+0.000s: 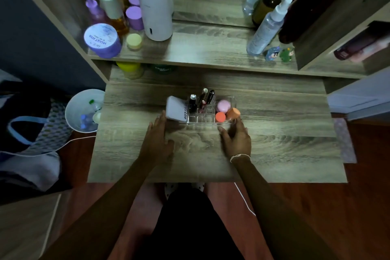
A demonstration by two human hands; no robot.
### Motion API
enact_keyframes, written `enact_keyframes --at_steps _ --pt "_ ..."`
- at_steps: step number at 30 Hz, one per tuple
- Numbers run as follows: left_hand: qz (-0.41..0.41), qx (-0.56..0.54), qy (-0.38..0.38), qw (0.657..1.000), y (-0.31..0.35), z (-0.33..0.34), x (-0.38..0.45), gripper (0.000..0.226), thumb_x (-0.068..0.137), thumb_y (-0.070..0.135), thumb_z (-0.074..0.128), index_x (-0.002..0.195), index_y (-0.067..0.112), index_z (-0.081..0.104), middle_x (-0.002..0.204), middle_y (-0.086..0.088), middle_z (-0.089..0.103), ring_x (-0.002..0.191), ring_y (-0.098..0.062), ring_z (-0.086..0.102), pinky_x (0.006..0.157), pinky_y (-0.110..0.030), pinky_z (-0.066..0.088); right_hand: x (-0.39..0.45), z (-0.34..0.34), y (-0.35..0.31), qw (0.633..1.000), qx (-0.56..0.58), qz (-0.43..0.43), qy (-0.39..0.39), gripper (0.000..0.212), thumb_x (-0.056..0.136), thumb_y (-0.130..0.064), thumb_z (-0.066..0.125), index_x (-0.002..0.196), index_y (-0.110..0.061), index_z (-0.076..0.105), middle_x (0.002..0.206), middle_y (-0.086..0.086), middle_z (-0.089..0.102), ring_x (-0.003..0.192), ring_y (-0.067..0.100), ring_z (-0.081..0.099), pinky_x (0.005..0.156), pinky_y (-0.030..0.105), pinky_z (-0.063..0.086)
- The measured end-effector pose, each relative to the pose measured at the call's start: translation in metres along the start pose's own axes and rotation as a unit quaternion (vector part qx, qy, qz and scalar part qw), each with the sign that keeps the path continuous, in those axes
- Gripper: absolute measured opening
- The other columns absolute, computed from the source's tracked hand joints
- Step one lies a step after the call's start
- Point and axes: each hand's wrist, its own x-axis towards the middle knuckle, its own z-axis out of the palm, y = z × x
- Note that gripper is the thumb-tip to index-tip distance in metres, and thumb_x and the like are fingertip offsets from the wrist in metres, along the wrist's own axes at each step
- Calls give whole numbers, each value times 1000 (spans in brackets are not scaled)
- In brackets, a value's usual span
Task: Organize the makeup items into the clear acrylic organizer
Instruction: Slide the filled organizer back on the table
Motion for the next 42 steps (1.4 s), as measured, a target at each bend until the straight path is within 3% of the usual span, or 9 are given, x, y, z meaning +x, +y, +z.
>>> enact_keyframes --at_steps 7,12,18,25,28,32,35,39,42 --pt "-3 -1 -6 1000 9 9 7 96 70 4 64 150 11 11 152 -16 31 141 -32 24 120 -47 8 3 -12 6 1000 0 -12 7 61 87 -38 64 140 -19 39 124 15 60 113 36 55 90 42 47" --pt "-5 2 -12 1000 17 13 10 94 71 5 63 150 15 13 150 -16 35 136 -36 28 112 -60 25 7 -19 9 1000 0 -5 -2 63 88 -40 62 142 -19 36 126 15 60 115 35 54 94 46 48" --pt "9 16 -24 1000 22 18 16 93 76 7 64 150 13 8 152 -14 33 141 -30 25 120 -50 9 12 -26 13 1000 16 -1 2 63 87 -38 64 141 -17 39 130 16 58 119 36 53 100 49 44" --pt "5 15 -31 999 30 22 21 91 75 8 65 150 16 13 150 -13 36 139 -32 27 115 -57 22 17 -32 18 1000 18 3 4 61 88 -40 62 141 -19 38 128 15 59 119 36 53 100 51 45" --pt "4 10 -40 999 32 24 23 92 75 8 65 150 17 12 151 -11 35 141 -31 25 117 -57 17 20 -35 20 1000 21 -1 7 60 88 -39 62 140 -19 39 126 15 61 117 37 54 99 51 45" --pt "24 9 -29 999 38 27 25 90 73 7 65 148 19 16 148 -11 40 135 -31 32 113 -59 23 22 -39 23 1000 23 -2 17 60 88 -39 62 140 -18 40 126 11 61 116 33 54 101 49 43" --pt "31 12 -29 999 43 31 26 89 75 10 66 149 19 16 149 -11 39 139 -27 29 118 -54 14 26 -42 27 1000 22 9 17 58 88 -38 63 138 -17 42 123 14 62 115 35 53 101 50 43" --pt "24 9 -28 999 52 34 26 87 75 10 64 148 20 18 146 -11 42 132 -29 34 111 -61 25 31 -47 33 1000 14 21 12 59 88 -39 62 139 -16 41 130 16 59 121 36 50 103 48 41" --pt "31 5 -27 999 57 37 27 85 75 10 64 147 20 21 145 -10 43 131 -29 35 111 -62 24 33 -51 37 1000 6 25 13 59 88 -40 61 139 -14 42 133 16 57 124 34 49 105 47 40"
